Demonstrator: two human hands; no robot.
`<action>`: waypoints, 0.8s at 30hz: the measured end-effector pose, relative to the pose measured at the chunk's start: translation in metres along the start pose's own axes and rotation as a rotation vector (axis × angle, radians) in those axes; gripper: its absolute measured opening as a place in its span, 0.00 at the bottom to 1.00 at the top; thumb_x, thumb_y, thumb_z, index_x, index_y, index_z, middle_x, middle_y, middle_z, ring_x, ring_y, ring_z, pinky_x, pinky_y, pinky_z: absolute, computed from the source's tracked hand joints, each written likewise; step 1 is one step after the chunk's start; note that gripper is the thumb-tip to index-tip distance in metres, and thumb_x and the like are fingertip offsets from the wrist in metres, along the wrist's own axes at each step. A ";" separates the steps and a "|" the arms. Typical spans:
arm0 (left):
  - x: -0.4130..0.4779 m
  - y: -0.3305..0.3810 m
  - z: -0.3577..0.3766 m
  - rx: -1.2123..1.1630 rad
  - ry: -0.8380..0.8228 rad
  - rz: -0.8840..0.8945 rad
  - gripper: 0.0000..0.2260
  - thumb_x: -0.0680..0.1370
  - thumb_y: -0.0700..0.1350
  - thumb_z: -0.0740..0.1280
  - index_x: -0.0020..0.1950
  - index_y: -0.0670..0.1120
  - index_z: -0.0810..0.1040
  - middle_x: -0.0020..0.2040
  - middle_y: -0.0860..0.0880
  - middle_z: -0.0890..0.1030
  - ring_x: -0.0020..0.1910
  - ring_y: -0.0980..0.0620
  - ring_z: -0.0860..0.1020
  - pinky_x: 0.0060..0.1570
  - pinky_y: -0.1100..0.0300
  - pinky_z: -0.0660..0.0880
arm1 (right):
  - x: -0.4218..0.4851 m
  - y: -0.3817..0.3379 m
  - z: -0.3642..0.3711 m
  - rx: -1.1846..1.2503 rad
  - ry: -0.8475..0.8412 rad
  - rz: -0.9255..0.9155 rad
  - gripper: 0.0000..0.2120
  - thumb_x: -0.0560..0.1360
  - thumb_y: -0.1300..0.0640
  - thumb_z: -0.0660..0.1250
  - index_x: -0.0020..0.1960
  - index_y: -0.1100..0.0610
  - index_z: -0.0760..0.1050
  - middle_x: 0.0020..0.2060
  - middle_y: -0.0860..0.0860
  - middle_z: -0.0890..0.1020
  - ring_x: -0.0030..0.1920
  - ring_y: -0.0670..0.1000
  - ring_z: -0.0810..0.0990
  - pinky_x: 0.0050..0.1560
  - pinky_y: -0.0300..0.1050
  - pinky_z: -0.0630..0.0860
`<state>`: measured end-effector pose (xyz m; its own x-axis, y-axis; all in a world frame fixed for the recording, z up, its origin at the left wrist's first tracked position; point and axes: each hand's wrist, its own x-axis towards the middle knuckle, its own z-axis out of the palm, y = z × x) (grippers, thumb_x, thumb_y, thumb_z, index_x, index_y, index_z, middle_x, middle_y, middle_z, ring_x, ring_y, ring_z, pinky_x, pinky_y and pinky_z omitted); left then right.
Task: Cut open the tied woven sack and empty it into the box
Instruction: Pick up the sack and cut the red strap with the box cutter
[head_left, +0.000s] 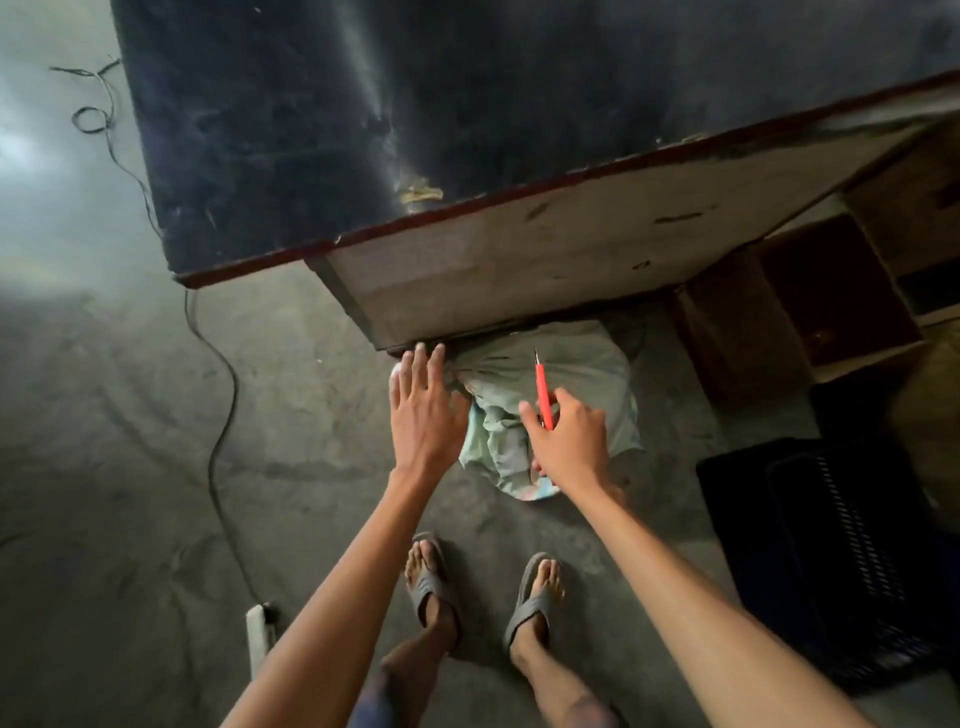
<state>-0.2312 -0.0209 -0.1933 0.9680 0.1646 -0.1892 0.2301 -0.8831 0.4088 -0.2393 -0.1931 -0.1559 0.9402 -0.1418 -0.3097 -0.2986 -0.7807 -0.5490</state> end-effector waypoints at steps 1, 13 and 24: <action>-0.004 -0.012 0.030 -0.036 -0.046 -0.072 0.27 0.78 0.51 0.61 0.77 0.44 0.66 0.75 0.43 0.70 0.75 0.41 0.66 0.74 0.47 0.63 | 0.005 0.017 0.017 -0.011 -0.009 0.003 0.18 0.77 0.39 0.63 0.38 0.51 0.69 0.28 0.51 0.80 0.34 0.57 0.82 0.45 0.52 0.79; 0.143 -0.133 0.395 -1.201 -0.006 -0.989 0.49 0.58 0.75 0.60 0.64 0.38 0.79 0.63 0.36 0.81 0.59 0.38 0.80 0.60 0.46 0.75 | 0.171 0.194 0.239 0.024 0.070 -0.262 0.15 0.75 0.40 0.67 0.44 0.52 0.77 0.29 0.51 0.82 0.32 0.56 0.84 0.36 0.51 0.81; 0.172 -0.130 0.437 -1.845 -0.160 -0.656 0.27 0.78 0.59 0.63 0.69 0.42 0.77 0.65 0.40 0.80 0.54 0.42 0.81 0.56 0.48 0.78 | 0.189 0.244 0.291 0.151 0.191 -0.500 0.14 0.76 0.43 0.70 0.42 0.54 0.77 0.27 0.51 0.81 0.22 0.48 0.81 0.31 0.51 0.82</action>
<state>-0.1383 -0.0700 -0.6694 0.7124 0.0933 -0.6955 0.3973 0.7634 0.5094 -0.1822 -0.2336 -0.5747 0.9822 0.1053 0.1555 0.1849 -0.6874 -0.7023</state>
